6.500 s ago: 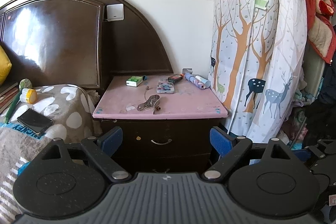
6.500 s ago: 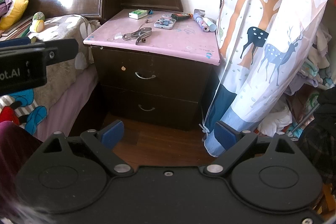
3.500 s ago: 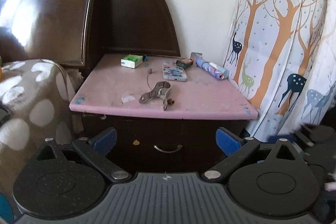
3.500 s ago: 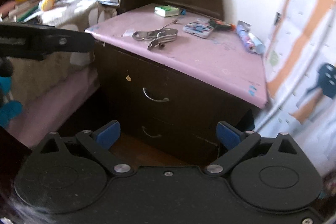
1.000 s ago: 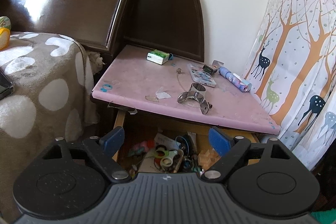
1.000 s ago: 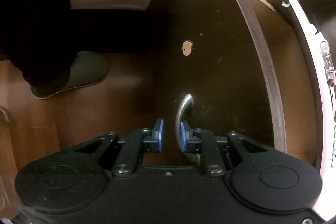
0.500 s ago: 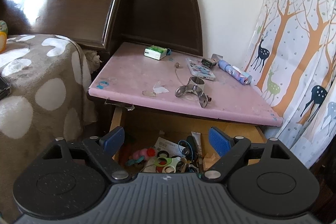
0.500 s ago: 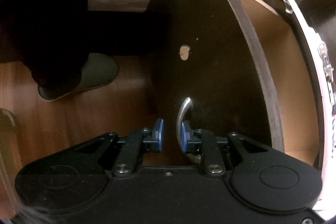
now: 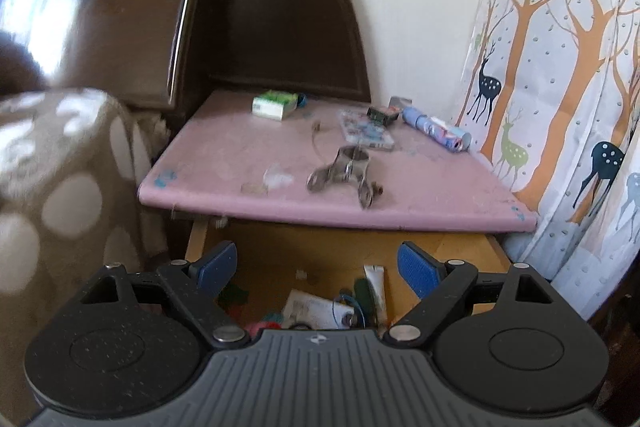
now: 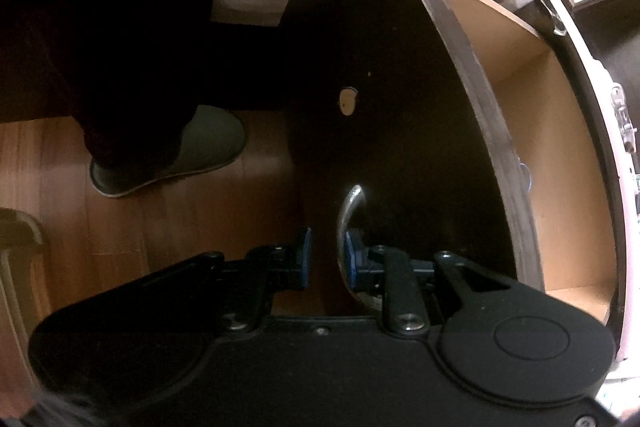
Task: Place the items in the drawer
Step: 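Grasp the metal spring clip with the left tool while right holds drawer handle, then carry the clip into the open drawer and open the left tool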
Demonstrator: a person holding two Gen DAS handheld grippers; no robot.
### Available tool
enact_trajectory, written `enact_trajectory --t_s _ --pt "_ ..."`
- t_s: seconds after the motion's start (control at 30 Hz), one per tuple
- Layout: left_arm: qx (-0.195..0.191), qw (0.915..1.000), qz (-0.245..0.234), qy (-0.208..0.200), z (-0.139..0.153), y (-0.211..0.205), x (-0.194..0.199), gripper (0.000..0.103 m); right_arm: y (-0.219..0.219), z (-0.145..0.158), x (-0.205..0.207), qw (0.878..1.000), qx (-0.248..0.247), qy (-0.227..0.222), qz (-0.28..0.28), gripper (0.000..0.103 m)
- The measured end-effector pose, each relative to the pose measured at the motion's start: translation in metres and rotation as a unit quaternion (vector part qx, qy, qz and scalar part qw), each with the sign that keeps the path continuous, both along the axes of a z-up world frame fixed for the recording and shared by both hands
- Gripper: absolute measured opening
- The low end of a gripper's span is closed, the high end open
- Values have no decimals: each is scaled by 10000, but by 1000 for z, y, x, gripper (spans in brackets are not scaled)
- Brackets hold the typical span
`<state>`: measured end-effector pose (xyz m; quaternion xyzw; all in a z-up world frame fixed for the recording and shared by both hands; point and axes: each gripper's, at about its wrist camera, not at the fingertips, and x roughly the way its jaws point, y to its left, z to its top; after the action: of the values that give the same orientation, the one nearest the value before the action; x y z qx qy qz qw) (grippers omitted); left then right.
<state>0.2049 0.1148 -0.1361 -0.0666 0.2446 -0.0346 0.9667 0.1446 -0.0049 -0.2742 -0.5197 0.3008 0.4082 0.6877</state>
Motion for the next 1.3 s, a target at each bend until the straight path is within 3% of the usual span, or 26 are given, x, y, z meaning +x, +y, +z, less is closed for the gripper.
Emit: enact_trajectory --t_s 0.2,0.33,0.7,0.8,1.03,1.07,1.1,1.3 --pt "231 9993 -266 -80 12 -18 40 89 -1 0 1 10000 81 -33 14 21" --pt "384 9984 -423 40 11 -27 73 89 -3 -3 -4 9998 153 -56 106 38" --pt "823 9921 -828 449 4 -46 160 87 -2 -7 -9 9996 234 -108 122 47" --pt "847 9908 -862 613 -3 -44 172 72 -3 -10 -11 9995 265 -118 158 56" --pt "925 9869 -964 905 -21 -46 190 59 -3 -14 -13 9992 357 -142 114 61" --pt "901 9873 -953 895 -20 -46 191 42 -3 -14 -13 9992 357 -145 117 61" --pt "877 9879 -913 897 -19 -45 191 35 -4 -14 -13 9992 357 -145 115 61" --pt "827 9891 -915 806 -12 -44 184 35 4 -12 -13 9993 332 -152 87 62"
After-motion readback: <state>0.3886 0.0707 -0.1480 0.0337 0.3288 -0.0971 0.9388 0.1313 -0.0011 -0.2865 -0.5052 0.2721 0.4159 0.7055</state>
